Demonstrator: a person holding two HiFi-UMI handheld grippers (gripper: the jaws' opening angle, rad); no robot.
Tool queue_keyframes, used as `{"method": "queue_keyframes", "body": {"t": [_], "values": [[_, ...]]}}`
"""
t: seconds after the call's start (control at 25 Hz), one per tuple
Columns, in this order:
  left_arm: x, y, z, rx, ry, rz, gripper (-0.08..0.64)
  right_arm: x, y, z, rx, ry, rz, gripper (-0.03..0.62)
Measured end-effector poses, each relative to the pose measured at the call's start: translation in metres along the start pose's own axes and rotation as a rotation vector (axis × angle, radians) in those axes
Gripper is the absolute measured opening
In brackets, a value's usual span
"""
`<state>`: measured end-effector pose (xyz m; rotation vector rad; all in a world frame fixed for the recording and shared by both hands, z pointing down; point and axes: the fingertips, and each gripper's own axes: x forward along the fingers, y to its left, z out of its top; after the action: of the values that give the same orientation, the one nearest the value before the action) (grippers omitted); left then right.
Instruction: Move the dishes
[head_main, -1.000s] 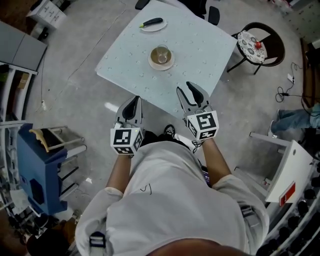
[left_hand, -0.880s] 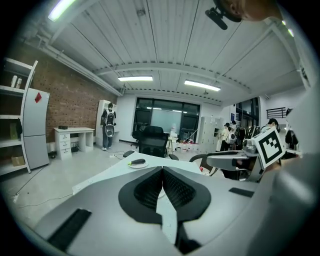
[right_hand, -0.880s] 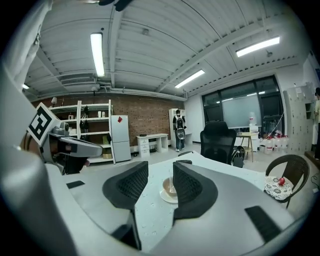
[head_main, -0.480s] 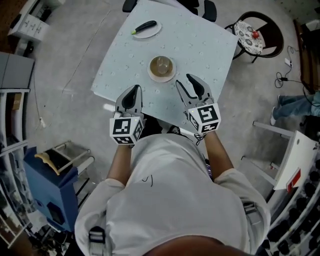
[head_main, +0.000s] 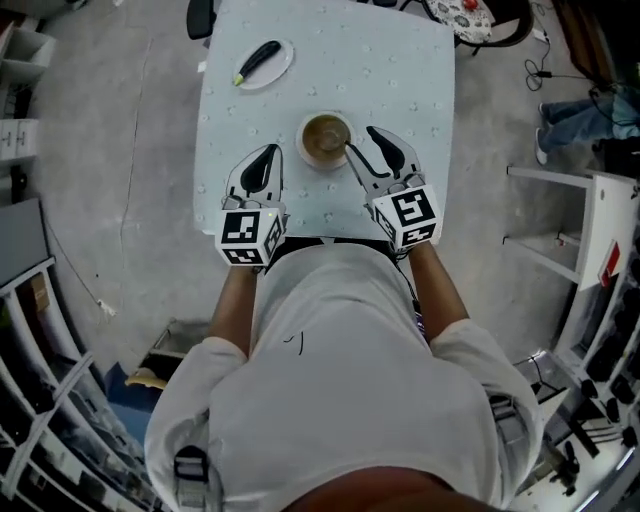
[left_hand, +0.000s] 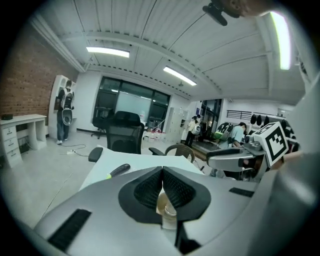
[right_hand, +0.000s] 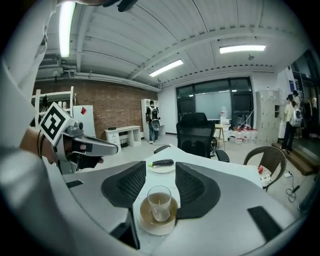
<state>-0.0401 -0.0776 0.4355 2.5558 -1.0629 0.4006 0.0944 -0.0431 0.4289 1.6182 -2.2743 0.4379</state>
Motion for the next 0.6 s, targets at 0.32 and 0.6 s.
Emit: {"method": "queue_keyframes", "body": {"t": [0.32, 0.6], "values": [[0.042, -0.002, -0.036, 0.002, 0.124, -0.128, 0.020, 0.002, -0.004, -0.049, 0.079, 0.122, -0.070, 0.190], [0.052, -0.010, -0.066, -0.032, 0.211, -0.077, 0.020, 0.010, -0.009, -0.084, 0.060, 0.193, 0.000, 0.199]]}}
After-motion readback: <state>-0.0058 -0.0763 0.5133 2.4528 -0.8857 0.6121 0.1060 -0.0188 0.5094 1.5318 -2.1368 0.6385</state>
